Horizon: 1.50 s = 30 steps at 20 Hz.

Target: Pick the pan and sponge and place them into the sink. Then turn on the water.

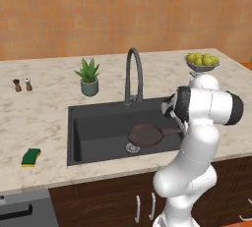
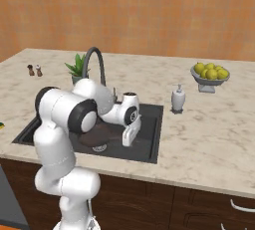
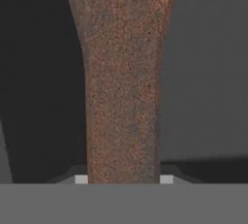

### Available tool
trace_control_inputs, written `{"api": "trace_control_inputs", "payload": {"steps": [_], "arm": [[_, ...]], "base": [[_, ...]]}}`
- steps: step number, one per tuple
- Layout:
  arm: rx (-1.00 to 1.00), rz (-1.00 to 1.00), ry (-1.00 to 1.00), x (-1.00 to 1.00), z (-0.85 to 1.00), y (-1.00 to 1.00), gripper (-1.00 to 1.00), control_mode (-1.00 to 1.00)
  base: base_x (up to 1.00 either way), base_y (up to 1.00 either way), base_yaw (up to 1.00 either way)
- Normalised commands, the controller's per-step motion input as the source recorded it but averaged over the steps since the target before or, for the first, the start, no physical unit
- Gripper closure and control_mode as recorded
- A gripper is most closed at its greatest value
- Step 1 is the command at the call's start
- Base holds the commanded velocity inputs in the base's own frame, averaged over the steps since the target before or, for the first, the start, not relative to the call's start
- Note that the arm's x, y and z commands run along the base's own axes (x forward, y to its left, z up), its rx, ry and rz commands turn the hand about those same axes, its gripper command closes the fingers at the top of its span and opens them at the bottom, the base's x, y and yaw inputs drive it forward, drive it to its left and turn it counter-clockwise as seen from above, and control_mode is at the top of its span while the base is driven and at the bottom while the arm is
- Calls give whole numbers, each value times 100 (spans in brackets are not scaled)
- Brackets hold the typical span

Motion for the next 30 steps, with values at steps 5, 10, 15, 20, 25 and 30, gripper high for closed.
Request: {"api": "trace_control_inputs", "payload": {"steps": [5,10,15,20,25,30], "arm": [[10,2,-8,75,-56,3,100,-100],[0,-5,0,68,-57,1,100,-100],[0,-10,-2,47,-82,0,100,-100],[0,-11,-12,32,-89,0,100,-100],[0,-10,-12,19,-78,0,100,-100],[1,-13,-29,-12,-26,0,-100,-100]], "base": [[0,0,0],[0,0,0],[0,0,0],[0,0,0],[0,0,0],[0,0,0]]}}
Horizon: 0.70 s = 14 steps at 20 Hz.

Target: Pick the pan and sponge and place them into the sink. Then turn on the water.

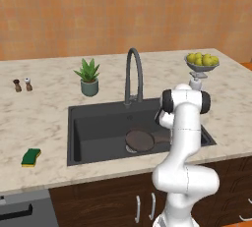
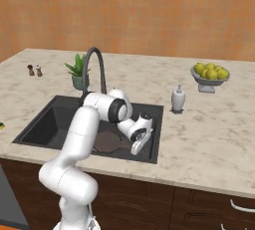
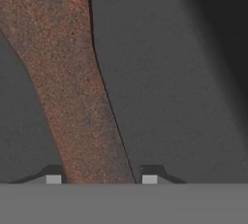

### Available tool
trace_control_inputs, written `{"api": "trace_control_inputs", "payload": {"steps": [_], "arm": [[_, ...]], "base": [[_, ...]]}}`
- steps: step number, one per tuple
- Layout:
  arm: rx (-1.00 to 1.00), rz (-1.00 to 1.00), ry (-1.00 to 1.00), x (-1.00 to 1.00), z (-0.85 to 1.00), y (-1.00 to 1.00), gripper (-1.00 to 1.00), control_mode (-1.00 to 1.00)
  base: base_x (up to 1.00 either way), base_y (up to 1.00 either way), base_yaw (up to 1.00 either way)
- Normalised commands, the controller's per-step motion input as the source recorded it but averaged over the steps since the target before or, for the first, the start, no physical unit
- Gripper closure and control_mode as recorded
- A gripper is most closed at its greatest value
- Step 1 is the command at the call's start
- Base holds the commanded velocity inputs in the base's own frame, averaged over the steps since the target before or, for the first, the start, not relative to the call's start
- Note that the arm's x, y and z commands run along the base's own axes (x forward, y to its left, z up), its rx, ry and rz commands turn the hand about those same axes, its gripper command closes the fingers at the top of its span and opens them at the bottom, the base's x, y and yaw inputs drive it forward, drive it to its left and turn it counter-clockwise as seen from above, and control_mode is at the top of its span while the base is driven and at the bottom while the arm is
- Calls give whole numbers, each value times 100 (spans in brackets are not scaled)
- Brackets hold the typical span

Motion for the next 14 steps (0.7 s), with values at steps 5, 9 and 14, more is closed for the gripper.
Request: {"api": "trace_control_inputs", "payload": {"steps": [5,9,14], "arm": [[11,-10,-43,-35,48,2,-100,-100],[1,-7,-28,-42,80,11,-100,-100],[0,-1,-27,-66,97,2,-100,-100]], "base": [[0,0,0],[0,0,0],[0,0,0]]}}
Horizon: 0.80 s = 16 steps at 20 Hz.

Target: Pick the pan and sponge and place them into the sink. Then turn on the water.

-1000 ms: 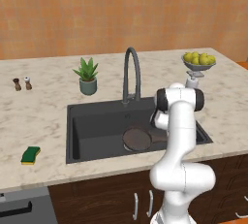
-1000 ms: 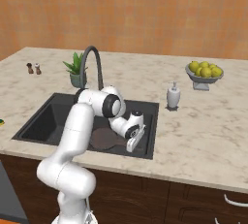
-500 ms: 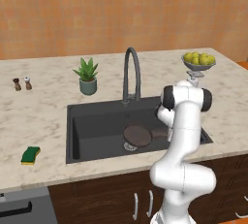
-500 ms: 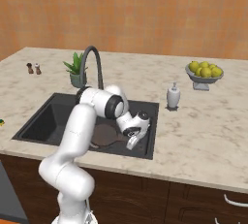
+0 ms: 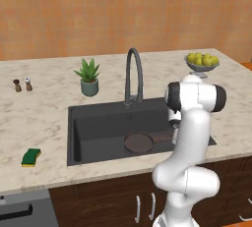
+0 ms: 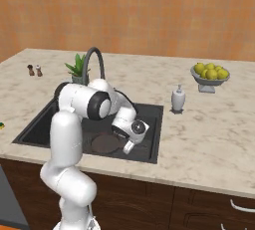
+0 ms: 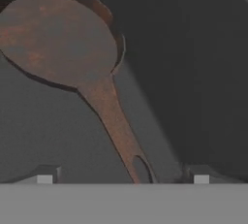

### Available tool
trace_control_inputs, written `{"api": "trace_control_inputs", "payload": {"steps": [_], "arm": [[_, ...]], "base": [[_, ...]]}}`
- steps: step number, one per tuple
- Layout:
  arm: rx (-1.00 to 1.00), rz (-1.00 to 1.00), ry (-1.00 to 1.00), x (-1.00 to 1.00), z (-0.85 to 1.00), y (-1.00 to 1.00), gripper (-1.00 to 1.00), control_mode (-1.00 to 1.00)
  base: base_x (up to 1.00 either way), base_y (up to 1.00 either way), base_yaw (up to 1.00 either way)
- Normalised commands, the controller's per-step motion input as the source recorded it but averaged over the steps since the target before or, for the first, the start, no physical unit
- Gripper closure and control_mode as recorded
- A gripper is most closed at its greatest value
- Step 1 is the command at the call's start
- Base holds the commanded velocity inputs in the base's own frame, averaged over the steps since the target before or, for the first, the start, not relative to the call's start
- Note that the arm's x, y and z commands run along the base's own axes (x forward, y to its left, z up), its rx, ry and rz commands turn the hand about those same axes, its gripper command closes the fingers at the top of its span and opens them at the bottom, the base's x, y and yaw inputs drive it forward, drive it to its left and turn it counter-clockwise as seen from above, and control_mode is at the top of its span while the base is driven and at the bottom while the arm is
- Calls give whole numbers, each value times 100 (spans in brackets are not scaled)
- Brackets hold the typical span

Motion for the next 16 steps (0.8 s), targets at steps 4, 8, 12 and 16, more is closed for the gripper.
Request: {"api": "trace_control_inputs", "payload": {"steps": [4,8,12,16], "arm": [[0,0,-26,-33,100,0,-100,-100],[0,0,-8,0,100,0,-100,-100],[0,0,0,0,100,-4,-100,-100],[0,1,0,-8,100,-32,-100,-100]], "base": [[0,0,0],[0,0,0],[0,0,0],[0,0,0]]}}
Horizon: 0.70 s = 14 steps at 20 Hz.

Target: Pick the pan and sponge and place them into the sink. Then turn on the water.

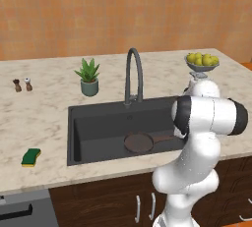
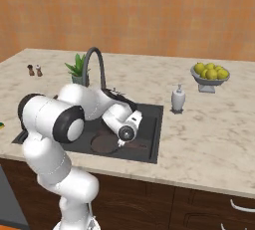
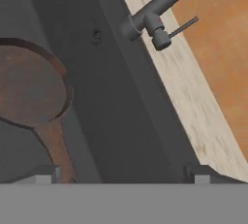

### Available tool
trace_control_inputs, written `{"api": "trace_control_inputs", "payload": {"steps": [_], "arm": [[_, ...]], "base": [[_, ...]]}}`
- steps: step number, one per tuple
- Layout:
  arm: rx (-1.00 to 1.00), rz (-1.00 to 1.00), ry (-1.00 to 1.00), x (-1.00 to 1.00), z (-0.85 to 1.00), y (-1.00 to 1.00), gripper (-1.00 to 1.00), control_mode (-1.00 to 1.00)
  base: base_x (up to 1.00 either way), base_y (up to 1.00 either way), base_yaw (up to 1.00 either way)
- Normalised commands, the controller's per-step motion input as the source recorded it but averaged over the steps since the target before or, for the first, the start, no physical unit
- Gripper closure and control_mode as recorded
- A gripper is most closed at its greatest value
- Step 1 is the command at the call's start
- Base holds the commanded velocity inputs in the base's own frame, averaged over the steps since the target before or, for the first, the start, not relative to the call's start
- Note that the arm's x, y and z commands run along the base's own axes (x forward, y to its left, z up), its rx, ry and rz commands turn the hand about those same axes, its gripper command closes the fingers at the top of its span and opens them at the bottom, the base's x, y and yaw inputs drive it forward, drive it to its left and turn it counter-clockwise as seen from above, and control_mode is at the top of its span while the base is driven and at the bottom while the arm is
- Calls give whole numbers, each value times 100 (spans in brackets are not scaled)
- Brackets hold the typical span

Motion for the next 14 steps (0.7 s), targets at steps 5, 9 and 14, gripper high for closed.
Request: {"api": "trace_control_inputs", "payload": {"steps": [5,9,14], "arm": [[0,5,-2,-32,100,-37,-100,-100],[0,14,-19,-97,96,-27,-100,-100],[-1,13,-34,-100,78,-4,-100,-100]], "base": [[0,0,0],[0,0,0],[0,0,0]]}}
